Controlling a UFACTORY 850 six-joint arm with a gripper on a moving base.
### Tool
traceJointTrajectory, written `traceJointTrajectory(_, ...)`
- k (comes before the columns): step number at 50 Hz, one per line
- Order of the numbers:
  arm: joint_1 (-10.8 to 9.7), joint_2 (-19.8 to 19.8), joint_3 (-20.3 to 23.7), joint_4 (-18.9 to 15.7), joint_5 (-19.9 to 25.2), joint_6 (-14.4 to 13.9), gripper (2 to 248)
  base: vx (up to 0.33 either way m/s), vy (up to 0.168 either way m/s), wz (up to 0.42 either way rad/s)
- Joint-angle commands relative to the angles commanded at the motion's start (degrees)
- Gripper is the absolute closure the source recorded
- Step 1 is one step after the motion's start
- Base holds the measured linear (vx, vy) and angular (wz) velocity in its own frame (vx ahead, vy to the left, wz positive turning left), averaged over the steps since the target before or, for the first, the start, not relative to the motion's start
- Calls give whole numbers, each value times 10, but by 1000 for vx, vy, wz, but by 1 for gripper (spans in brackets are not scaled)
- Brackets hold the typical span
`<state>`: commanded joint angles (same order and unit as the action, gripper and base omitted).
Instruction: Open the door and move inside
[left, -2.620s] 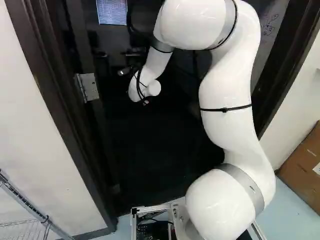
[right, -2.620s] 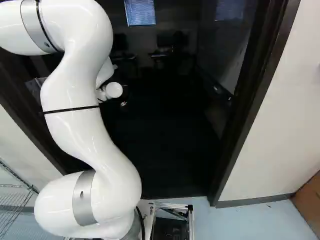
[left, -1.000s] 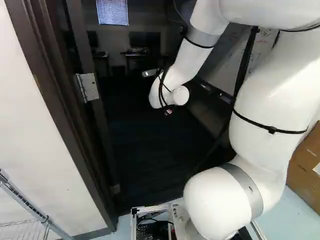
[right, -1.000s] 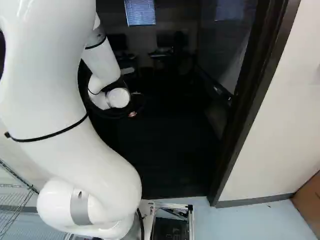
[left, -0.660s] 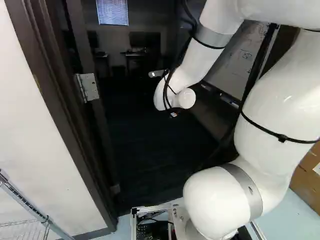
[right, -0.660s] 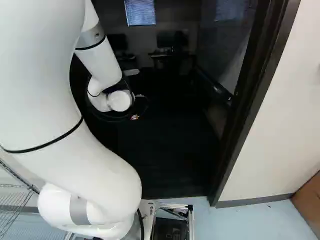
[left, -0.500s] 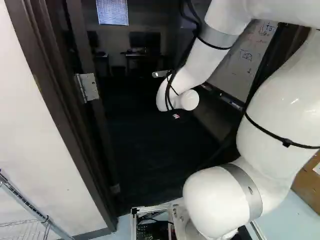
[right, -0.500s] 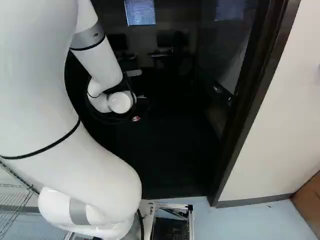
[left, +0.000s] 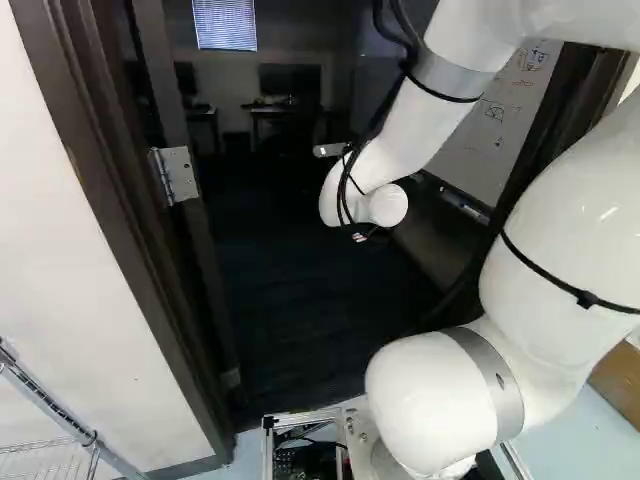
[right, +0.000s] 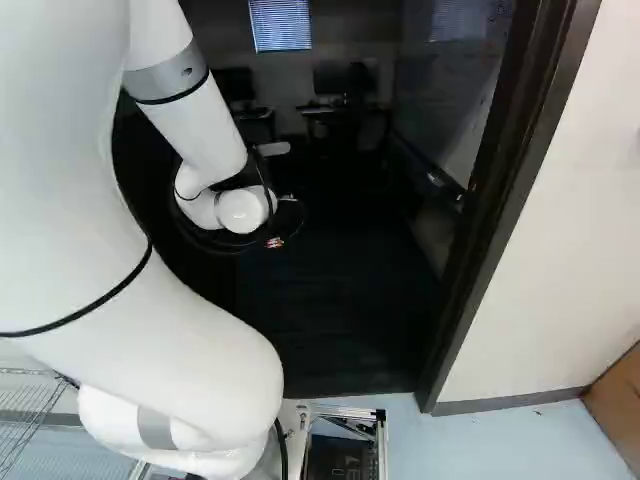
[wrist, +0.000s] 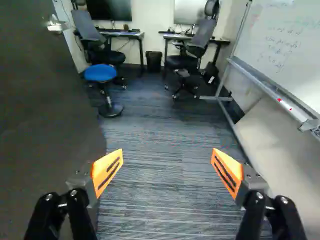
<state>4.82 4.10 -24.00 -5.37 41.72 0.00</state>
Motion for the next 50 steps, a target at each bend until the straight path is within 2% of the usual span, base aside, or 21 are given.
traceJointTrajectory(23, -11, 26, 42, 12, 18, 0, 3, 0, 0, 0)
traceJointTrajectory(50, -32, 79, 126, 36, 55, 0, 3, 0, 0, 0)
